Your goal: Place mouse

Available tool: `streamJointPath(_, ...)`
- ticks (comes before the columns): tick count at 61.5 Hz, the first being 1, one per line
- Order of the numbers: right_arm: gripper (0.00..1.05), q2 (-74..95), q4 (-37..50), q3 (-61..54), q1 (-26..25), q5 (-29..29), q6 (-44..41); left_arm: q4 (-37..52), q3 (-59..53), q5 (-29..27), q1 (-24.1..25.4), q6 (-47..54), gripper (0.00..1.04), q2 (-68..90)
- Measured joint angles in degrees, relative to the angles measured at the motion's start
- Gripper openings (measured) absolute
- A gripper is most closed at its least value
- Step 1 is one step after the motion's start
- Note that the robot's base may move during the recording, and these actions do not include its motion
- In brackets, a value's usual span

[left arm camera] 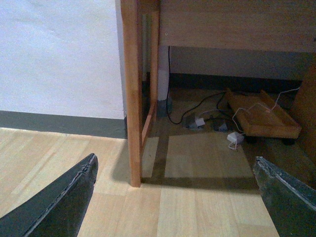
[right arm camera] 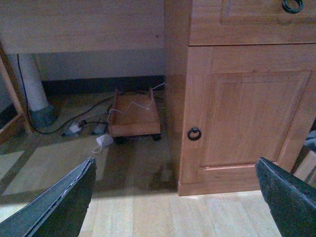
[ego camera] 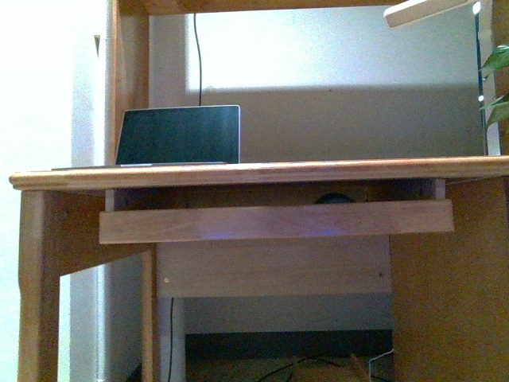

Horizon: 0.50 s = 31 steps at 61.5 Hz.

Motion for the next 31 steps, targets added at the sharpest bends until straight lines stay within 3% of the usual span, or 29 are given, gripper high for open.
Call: streamJointPath(31,0.97,-0.02,0.00,0.00,0.00,-0.02,0.00,0.00,0.00,0.00,0.00,-0.02,0.97,0.00)
